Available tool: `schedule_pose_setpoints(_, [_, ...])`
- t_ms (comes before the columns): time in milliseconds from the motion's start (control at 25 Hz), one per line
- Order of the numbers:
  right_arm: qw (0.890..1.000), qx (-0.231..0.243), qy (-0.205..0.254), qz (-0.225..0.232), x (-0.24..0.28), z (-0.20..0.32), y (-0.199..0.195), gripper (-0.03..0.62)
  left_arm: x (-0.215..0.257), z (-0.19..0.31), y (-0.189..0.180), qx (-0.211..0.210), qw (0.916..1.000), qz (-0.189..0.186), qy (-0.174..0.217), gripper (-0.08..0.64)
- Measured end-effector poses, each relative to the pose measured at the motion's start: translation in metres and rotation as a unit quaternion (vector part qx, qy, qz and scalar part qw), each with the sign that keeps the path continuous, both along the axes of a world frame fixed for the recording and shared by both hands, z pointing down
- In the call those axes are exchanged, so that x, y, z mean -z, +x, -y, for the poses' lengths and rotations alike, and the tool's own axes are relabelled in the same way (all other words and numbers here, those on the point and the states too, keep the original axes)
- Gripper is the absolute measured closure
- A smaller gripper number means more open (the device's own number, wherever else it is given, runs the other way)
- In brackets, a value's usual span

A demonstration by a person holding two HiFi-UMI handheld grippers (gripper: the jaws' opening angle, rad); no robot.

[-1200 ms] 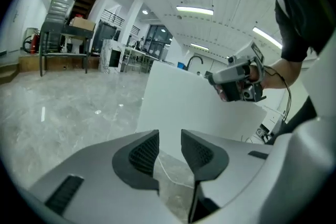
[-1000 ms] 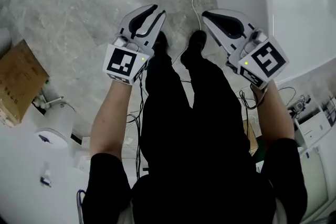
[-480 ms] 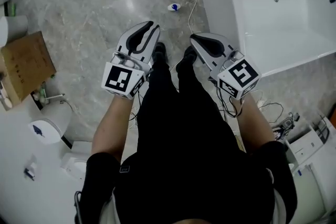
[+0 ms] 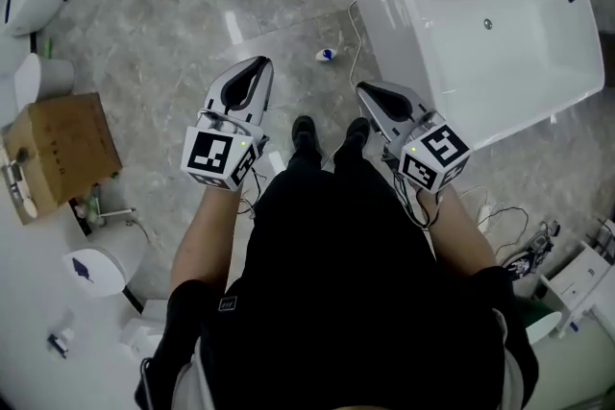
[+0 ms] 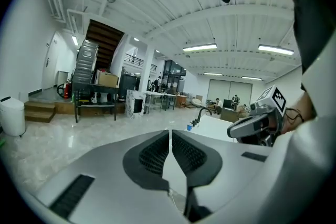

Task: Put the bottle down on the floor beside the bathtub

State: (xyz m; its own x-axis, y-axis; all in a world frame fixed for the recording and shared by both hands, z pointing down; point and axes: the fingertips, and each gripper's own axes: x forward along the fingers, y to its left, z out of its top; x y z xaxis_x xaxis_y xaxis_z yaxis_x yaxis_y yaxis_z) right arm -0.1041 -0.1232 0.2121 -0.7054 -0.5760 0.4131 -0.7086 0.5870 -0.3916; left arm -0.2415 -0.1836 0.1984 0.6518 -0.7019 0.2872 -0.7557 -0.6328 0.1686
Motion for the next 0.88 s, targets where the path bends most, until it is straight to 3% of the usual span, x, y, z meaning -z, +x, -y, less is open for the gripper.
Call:
schedule_pose_setpoints(160, [0.999,-0.042,0.032,0.005,0.033,-0.007,-0.006,0.563,0.023,-0.004,-0.009,-0.017,0.9998,-0.007,-0.001,0.535])
schedule_pose_setpoints(360, [0.993,-0.095,0.069,0.003,0.064,-0.015,0.014,0.563,0.052,-0.012,0.004,-0.047,0.9986,-0.022,-0.007,0.537])
schedule_pose_setpoints(600, [0.980,-0.163,0.109,0.019,0.106,-0.024,0.065,0.563,0.088,-0.019,0.045,-0.084,0.9955,-0.041,0.015,0.538])
schedule_pose_setpoints(880, [0.971,-0.186,0.146,0.018,0.127,-0.057,0.146,0.563,0.122,-0.034,0.109,-0.087,0.9948,-0.043,0.030,0.538])
